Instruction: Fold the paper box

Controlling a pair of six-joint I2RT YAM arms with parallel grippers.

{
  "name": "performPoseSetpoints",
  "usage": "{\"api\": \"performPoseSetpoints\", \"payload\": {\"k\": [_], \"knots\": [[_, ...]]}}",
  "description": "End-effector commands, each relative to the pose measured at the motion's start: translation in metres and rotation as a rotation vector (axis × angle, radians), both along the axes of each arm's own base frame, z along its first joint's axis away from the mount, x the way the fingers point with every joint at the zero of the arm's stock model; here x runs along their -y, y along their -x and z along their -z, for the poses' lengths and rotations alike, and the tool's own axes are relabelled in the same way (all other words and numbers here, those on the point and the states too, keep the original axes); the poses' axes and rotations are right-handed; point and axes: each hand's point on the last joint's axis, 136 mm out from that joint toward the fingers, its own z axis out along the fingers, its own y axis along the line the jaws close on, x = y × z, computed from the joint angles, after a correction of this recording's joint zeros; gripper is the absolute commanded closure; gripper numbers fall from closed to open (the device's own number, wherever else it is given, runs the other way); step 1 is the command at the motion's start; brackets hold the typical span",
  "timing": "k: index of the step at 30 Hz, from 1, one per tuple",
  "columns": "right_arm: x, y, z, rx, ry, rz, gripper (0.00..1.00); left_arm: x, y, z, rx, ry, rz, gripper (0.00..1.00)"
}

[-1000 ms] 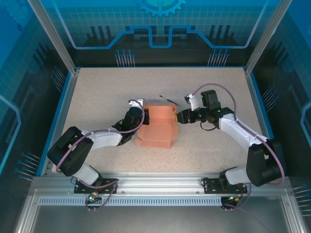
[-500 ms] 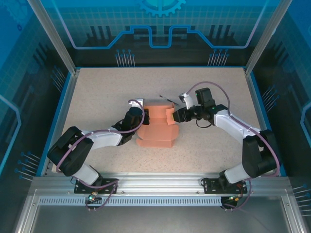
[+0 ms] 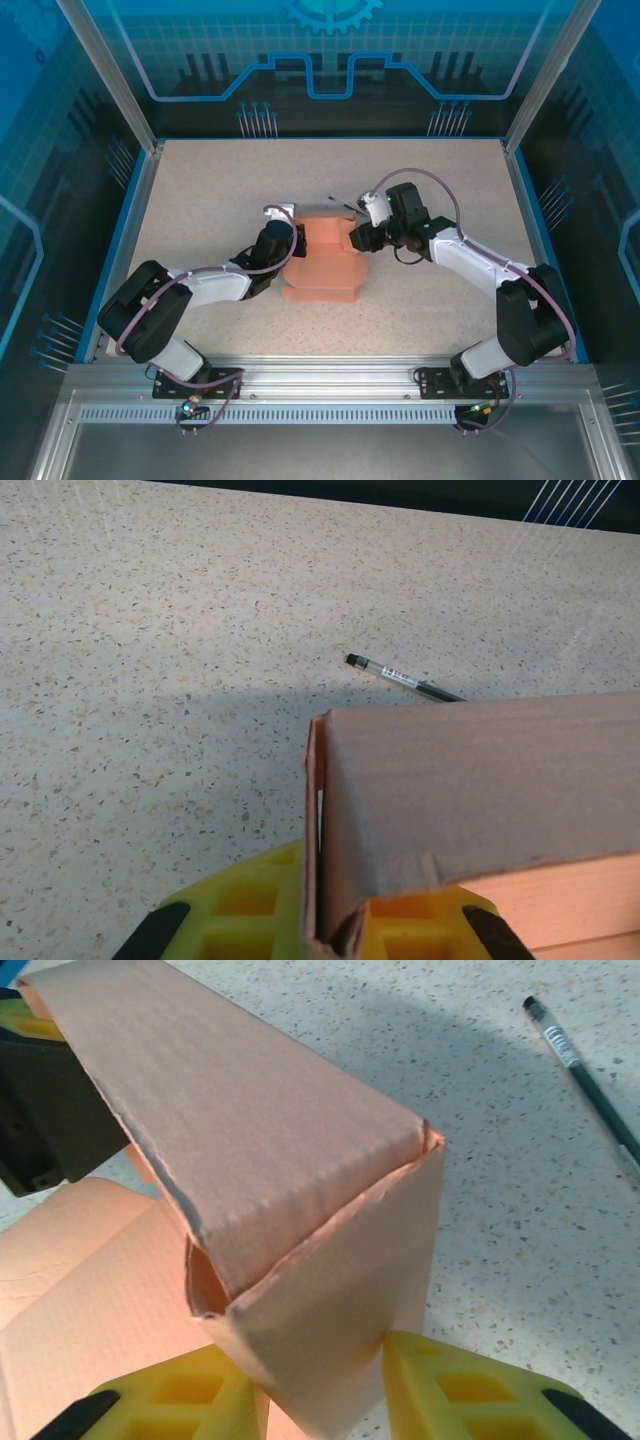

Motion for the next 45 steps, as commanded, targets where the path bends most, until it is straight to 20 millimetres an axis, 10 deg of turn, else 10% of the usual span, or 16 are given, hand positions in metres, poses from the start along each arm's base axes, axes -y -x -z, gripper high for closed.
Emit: {"api": "performPoseSetpoints", "payload": {"k": [1,45], "knots": [[0.000,-0.013,-0.017,0.108,0.039,0.075,0.65,0.009,-0.001,-0.012,0.024,0.032,0.031,1.00],[0.037,-0.038,0.009,0.299,0.715,0.455,0.83,0.009,0.000,-0.012,0.022,0.033,0.032,1.00]]}}
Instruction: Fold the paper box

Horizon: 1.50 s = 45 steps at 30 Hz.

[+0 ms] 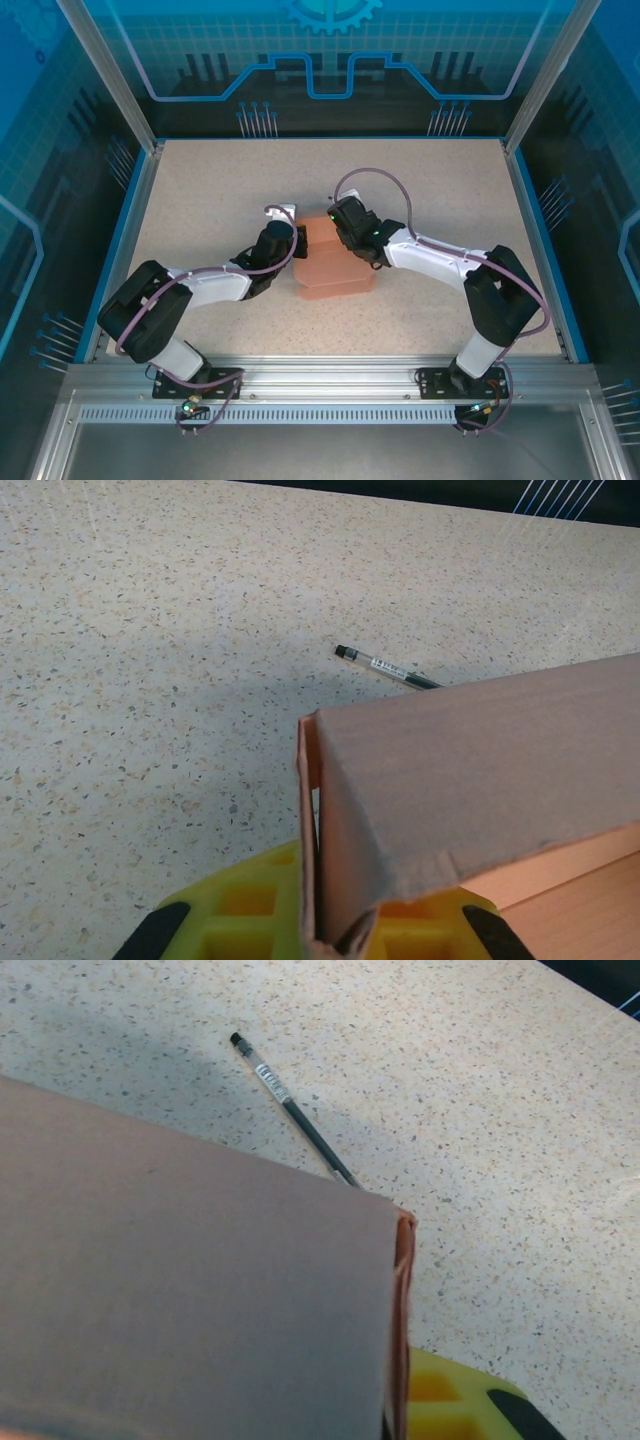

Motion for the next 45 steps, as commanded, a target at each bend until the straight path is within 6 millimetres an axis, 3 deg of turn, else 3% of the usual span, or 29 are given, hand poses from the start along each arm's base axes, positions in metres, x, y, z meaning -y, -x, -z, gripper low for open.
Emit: {"api": "performPoseSetpoints", "payload": {"k": [1,5,9,18,30,40,45], "knots": [[0.024,0.001,0.002,0.002,0.153,0.059,0.83,0.006,-0.002,-0.013,0.030,0.026,0.015,1.00],[0.030,0.001,0.005,-0.002,0.205,0.076,0.83,0.005,-0.001,-0.012,0.030,0.025,0.014,1.00],[0.022,0.002,0.005,-0.017,0.156,0.046,0.82,0.005,-0.001,-0.012,0.029,0.025,0.015,1.00],[0.002,0.012,-0.017,-0.023,-0.016,-0.046,0.70,0.005,-0.002,-0.011,0.027,0.022,0.012,1.00],[-0.009,0.027,-0.038,-0.052,-0.145,-0.110,0.48,0.005,-0.001,-0.011,0.029,0.021,0.013,1.00],[-0.013,0.053,-0.079,-0.050,-0.268,-0.231,0.42,0.005,-0.003,-0.008,0.029,0.004,0.016,1.00],[-0.002,0.052,-0.090,-0.067,-0.373,-0.253,0.41,0.013,-0.005,-0.005,0.051,-0.045,0.053,1.00]]}}
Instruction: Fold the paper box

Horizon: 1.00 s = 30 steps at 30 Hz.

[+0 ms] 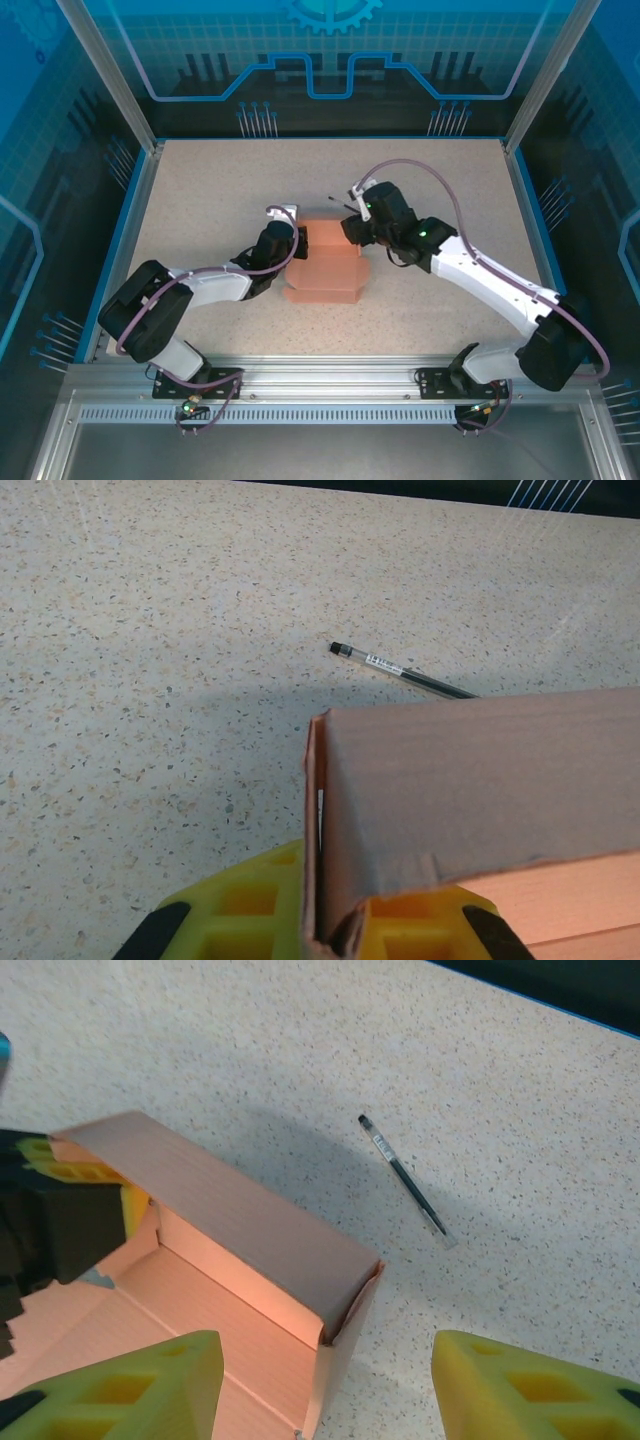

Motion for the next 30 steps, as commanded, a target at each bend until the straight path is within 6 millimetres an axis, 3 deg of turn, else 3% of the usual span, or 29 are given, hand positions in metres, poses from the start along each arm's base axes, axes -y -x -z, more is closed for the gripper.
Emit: {"api": "performPoseSetpoints", "payload": {"k": [1,9,15,20,30], "knots": [[0.011,0.004,0.004,-0.052,-0.055,-0.035,0.41,0.013,-0.006,-0.005,0.048,-0.038,0.042,1.00],[0.038,-0.006,0.031,-0.204,-0.188,-0.019,0.41,0.038,-0.004,0.009,0.091,-0.098,0.117,1.00],[0.041,-0.009,0.067,-0.293,-0.164,-0.008,0.42,0.056,-0.001,0.015,0.135,-0.106,0.169,1.00],[0.046,-0.008,0.091,-0.339,-0.150,0.010,0.42,0.060,0.002,0.022,0.153,-0.102,0.177,1.00],[0.056,0.001,0.117,-0.388,-0.132,0.036,0.43,0.056,0.003,0.032,0.139,-0.127,0.167,1.00]]}}
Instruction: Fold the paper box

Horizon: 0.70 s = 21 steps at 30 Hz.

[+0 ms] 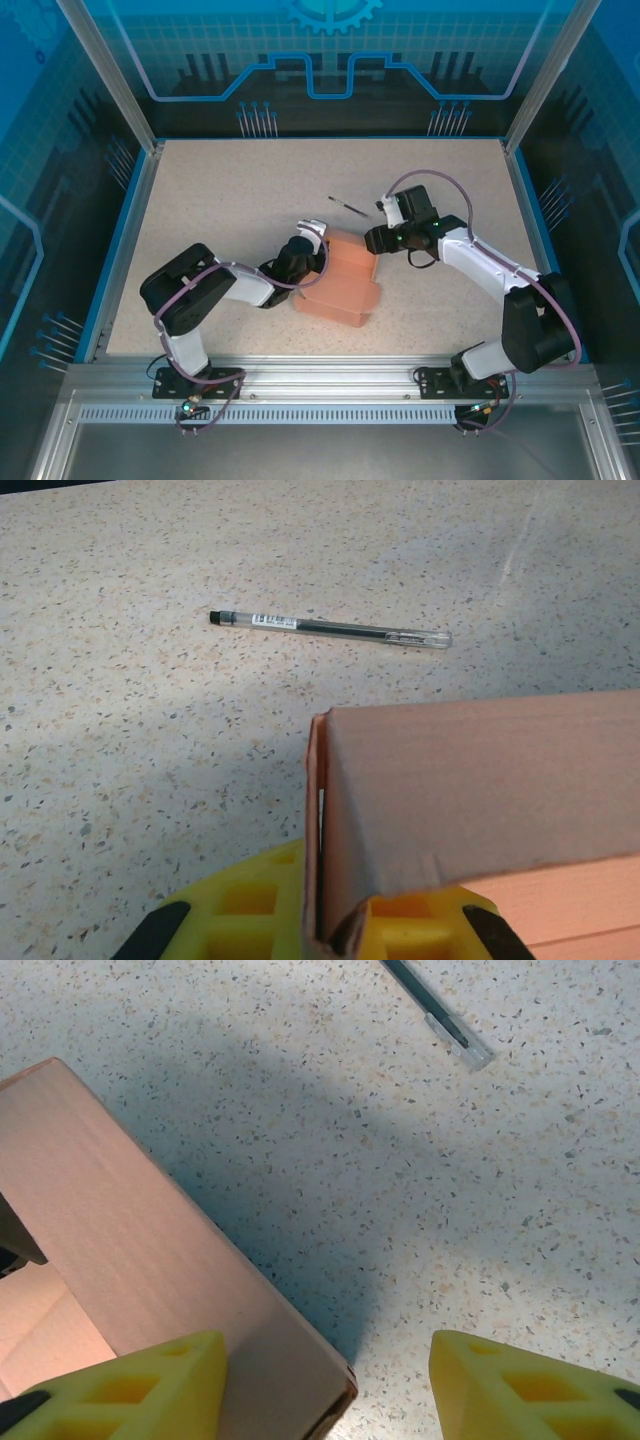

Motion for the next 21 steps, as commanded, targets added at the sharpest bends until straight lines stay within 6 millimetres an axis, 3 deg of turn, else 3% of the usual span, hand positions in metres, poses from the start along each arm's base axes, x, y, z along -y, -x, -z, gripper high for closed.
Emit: {"api": "performPoseSetpoints", "payload": {"k": [1,9,15,21], "knots": [[0.005,0.005,0.011,-0.030,-0.007,0.010,0.44,0.000,-0.003,-0.008,0.044,0.013,-0.014,1.00],[0.006,0.015,0.026,-0.069,-0.013,0.014,0.45,-0.001,-0.002,0.002,0.030,0.003,-0.018,1.00],[0.005,0.014,0.024,-0.065,-0.025,0.016,0.45,-0.002,-0.002,0.002,0.035,0.002,-0.023,1.00],[-0.001,0.007,-0.003,-0.007,-0.060,0.001,0.45,-0.005,-0.002,0.001,0.039,0.000,-0.030,1.00]]}}
